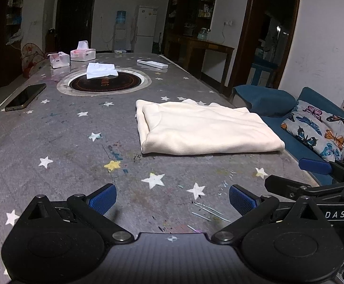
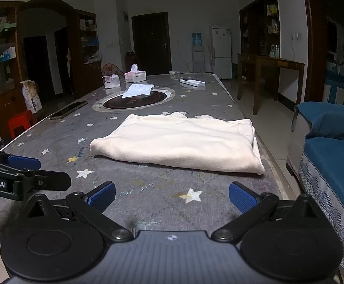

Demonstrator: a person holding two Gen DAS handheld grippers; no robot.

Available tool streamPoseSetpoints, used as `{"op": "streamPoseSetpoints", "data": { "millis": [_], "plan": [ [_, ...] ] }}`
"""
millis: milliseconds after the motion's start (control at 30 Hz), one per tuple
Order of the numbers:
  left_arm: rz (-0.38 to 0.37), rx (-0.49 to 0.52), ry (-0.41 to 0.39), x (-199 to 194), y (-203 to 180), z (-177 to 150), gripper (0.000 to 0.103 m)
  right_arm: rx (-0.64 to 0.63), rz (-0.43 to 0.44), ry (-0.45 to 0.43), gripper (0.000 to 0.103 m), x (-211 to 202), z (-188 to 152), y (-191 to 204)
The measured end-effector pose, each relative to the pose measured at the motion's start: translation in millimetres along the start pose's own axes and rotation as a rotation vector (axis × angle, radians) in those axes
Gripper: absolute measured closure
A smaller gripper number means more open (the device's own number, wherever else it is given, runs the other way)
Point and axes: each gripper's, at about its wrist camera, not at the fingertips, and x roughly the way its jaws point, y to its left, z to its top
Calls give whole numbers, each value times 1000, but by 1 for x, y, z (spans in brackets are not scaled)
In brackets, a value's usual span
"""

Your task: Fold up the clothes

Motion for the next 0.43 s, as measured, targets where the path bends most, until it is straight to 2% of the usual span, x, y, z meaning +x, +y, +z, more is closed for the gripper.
{"op": "streamPoseSetpoints", "data": {
  "millis": [433],
  "plan": [
    [-4, -9, -12, -10, -6, -3, 0, -2, 4, -20, 0, -12, -5, 3]
  ]
}}
